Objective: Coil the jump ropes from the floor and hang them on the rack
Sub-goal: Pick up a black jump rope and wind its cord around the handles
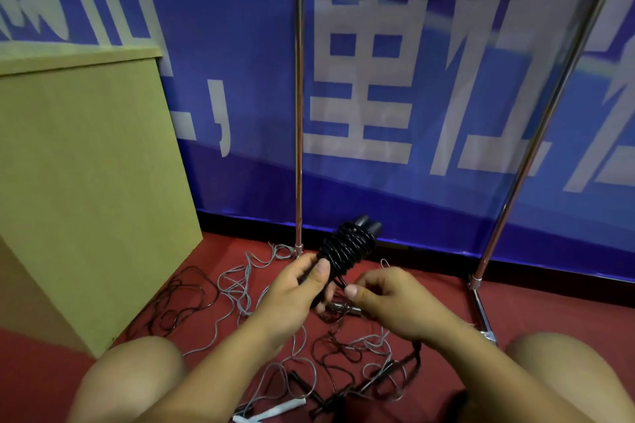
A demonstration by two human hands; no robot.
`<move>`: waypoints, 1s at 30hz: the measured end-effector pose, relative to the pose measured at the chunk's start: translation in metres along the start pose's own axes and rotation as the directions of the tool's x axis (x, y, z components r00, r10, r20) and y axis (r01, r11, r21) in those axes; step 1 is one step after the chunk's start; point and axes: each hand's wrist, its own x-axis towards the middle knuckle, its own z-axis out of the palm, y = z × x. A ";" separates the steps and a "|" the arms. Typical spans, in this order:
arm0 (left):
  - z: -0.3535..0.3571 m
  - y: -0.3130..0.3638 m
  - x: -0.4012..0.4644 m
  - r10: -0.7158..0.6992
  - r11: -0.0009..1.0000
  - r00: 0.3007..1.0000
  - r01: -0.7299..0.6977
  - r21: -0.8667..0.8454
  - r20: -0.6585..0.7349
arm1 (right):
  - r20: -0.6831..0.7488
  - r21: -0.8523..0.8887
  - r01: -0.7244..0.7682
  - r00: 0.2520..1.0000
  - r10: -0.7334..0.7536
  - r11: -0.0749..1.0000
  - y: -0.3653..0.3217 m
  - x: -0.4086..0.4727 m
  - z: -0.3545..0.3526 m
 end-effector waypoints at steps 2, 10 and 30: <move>-0.002 -0.003 0.003 0.001 0.998 0.998 0.003 0.059 -0.066 | 0.052 0.021 0.000 0.999 -0.001 1.000 -0.003 -0.002 -0.001; -0.013 -0.018 0.015 0.092 0.903 0.961 0.030 0.429 -0.260 | 0.146 0.049 -0.021 0.989 0.014 0.999 -0.013 -0.008 -0.001; -0.019 -0.021 0.019 -0.018 0.748 0.986 0.124 0.652 -0.167 | -0.327 -0.051 0.094 0.939 -0.106 0.994 -0.007 -0.005 -0.009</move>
